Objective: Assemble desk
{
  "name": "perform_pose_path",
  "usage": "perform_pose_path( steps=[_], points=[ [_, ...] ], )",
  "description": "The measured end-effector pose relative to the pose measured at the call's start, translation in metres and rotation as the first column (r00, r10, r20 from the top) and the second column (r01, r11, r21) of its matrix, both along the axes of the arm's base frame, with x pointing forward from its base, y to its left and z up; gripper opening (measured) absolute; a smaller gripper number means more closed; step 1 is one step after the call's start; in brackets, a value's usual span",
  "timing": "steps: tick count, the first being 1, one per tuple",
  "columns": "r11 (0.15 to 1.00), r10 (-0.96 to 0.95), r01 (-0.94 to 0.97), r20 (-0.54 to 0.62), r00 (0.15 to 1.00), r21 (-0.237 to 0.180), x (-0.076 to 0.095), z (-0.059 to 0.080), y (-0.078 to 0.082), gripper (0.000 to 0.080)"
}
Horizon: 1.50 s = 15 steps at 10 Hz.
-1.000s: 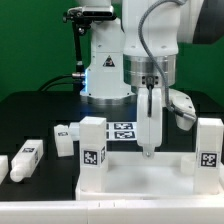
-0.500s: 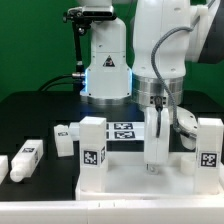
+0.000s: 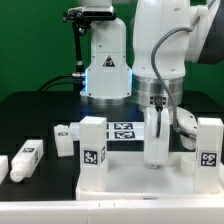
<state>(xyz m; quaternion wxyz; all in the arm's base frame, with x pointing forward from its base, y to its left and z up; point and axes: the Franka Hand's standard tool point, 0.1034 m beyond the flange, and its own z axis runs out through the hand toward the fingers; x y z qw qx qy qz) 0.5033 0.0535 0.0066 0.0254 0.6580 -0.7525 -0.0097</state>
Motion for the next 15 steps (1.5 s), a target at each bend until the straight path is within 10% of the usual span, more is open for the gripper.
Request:
perform_pose_path(
  steps=[1, 12, 15],
  points=[
    [1.000, 0.004, -0.004, 0.009, 1.000, -0.001, 0.002, 0.001, 0.000, 0.0066],
    [0.773, 0.635, -0.635, -0.023, 0.772, -0.004, -0.015, 0.004, -0.041, 0.0073],
    [0.444, 0.896, -0.895, -0.028, 0.444, 0.043, -0.024, 0.007, -0.073, 0.0080]
  ],
)
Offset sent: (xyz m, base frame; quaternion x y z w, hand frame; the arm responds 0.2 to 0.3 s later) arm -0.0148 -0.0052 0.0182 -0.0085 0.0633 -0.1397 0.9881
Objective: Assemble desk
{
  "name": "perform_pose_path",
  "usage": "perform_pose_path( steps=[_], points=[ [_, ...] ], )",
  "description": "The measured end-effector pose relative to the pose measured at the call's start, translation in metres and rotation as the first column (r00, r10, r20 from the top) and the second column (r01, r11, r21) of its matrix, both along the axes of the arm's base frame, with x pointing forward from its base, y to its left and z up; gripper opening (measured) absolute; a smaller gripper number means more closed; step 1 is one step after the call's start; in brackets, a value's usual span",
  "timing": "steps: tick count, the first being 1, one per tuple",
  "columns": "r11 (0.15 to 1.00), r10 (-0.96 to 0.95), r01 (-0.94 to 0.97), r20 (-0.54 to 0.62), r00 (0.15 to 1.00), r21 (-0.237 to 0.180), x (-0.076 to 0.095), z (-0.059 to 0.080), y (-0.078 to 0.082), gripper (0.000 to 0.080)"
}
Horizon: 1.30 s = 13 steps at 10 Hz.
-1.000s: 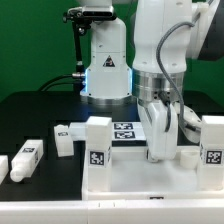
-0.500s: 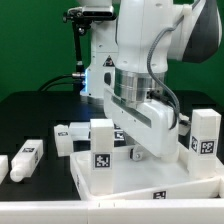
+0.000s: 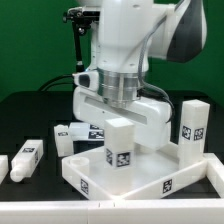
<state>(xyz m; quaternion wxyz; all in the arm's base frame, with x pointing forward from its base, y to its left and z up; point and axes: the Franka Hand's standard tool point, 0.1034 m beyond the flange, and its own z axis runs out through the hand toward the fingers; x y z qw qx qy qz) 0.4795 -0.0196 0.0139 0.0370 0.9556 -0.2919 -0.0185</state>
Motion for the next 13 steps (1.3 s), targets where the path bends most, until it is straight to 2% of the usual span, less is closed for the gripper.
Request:
perform_pose_path(
  steps=[1, 4, 7, 8, 12, 13],
  points=[
    [0.991, 0.132, -0.132, 0.010, 0.991, 0.000, 0.003, 0.001, -0.003, 0.0080],
    [0.937, 0.350, -0.350, -0.006, 0.937, 0.001, 0.006, 0.001, -0.005, 0.0076],
    [0.771, 0.637, -0.637, 0.019, 0.771, -0.028, 0.055, 0.010, -0.001, 0.0069],
    [0.688, 0.725, -0.724, 0.013, 0.688, -0.041, 0.059, 0.009, 0.003, 0.0066],
    [0.538, 0.842, -0.842, -0.025, 0.538, -0.036, 0.059, 0.009, -0.010, 0.0066],
    [0.453, 0.890, -0.890, -0.034, 0.455, -0.041, 0.068, 0.014, -0.016, 0.0066]
  ],
)
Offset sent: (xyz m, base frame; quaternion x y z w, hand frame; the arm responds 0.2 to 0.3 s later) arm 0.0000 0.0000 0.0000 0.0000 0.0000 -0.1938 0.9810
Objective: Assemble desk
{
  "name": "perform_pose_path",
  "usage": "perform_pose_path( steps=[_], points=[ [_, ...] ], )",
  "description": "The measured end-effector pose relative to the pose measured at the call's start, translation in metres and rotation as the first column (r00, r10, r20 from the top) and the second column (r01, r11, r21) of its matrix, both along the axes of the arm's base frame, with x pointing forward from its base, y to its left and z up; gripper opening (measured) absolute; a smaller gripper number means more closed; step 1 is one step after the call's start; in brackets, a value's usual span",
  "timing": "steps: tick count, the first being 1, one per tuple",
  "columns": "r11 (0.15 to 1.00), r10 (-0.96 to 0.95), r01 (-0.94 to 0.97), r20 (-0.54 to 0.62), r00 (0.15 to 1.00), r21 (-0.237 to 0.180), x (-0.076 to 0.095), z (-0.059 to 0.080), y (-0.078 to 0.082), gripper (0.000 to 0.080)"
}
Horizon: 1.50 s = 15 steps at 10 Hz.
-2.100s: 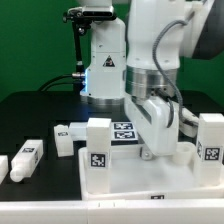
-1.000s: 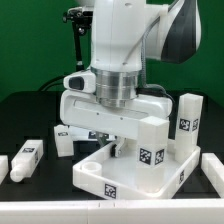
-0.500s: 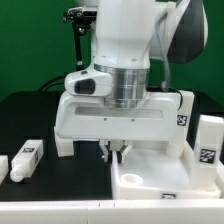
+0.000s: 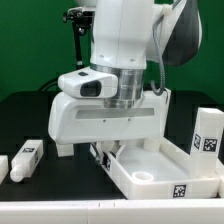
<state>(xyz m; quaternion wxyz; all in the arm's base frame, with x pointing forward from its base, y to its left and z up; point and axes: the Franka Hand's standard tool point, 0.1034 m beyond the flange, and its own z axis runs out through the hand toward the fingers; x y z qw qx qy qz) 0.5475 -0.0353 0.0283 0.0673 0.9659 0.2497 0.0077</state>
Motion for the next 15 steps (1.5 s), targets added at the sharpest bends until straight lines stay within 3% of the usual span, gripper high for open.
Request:
perform_pose_path(
  steps=[2, 4, 5, 8, 9, 11, 12, 14, 15],
  points=[
    [0.977, 0.214, -0.214, -0.016, 0.977, -0.011, 0.028, 0.015, -0.007, 0.0066],
    [0.903, 0.423, -0.424, -0.028, 0.906, -0.067, 0.060, 0.027, 0.004, 0.0066],
    [0.865, 0.494, -0.496, -0.043, 0.869, -0.080, 0.062, 0.027, 0.008, 0.0066],
    [0.771, 0.623, -0.630, -0.096, 0.777, -0.094, 0.060, 0.026, -0.002, 0.0064],
    [0.743, 0.653, -0.662, -0.110, 0.749, -0.100, 0.062, 0.026, 0.000, 0.0064],
    [0.610, 0.775, -0.785, -0.124, 0.620, -0.109, 0.089, 0.028, 0.030, 0.0064],
    [0.547, 0.820, -0.827, -0.116, 0.561, -0.131, 0.099, 0.023, 0.039, 0.0064],
    [0.466, 0.863, -0.874, -0.148, 0.483, -0.136, 0.094, 0.017, 0.032, 0.0063],
    [0.485, 0.853, -0.864, -0.143, 0.502, -0.138, 0.094, 0.017, 0.032, 0.0060]
  ],
)
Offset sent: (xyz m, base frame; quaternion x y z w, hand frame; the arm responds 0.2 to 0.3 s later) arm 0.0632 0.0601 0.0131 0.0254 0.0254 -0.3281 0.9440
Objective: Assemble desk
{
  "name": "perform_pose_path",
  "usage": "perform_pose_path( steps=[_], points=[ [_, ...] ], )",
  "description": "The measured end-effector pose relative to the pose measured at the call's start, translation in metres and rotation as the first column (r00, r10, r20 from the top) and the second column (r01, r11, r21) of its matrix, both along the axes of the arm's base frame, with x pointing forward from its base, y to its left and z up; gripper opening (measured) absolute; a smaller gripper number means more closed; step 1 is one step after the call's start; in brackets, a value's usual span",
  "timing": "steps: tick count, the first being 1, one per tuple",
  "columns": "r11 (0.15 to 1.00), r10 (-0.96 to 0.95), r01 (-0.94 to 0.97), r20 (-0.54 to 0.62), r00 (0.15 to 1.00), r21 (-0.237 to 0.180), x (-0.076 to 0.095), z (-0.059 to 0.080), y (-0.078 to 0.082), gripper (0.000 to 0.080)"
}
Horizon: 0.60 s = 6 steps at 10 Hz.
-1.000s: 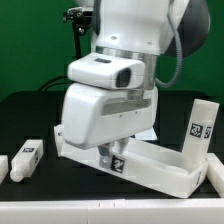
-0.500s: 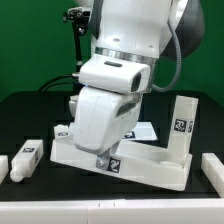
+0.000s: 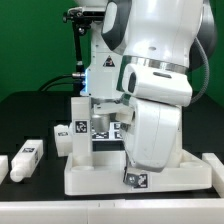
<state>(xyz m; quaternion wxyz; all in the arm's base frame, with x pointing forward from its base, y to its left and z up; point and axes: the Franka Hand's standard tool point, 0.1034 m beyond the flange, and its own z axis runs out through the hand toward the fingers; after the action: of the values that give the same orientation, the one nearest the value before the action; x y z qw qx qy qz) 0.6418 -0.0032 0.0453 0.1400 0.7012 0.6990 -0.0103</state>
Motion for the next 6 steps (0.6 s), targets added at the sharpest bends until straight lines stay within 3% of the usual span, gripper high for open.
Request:
perform_pose_path(
  steps=[3, 4, 6],
  points=[
    [0.999, -0.039, 0.039, 0.004, 0.999, 0.007, 0.000, -0.002, 0.001, 0.0059],
    [0.991, -0.132, 0.131, 0.011, 0.991, 0.023, 0.003, -0.004, 0.010, 0.0059],
    [0.990, -0.141, 0.140, 0.016, 0.990, 0.017, 0.007, -0.008, 0.019, 0.0059]
  ],
)
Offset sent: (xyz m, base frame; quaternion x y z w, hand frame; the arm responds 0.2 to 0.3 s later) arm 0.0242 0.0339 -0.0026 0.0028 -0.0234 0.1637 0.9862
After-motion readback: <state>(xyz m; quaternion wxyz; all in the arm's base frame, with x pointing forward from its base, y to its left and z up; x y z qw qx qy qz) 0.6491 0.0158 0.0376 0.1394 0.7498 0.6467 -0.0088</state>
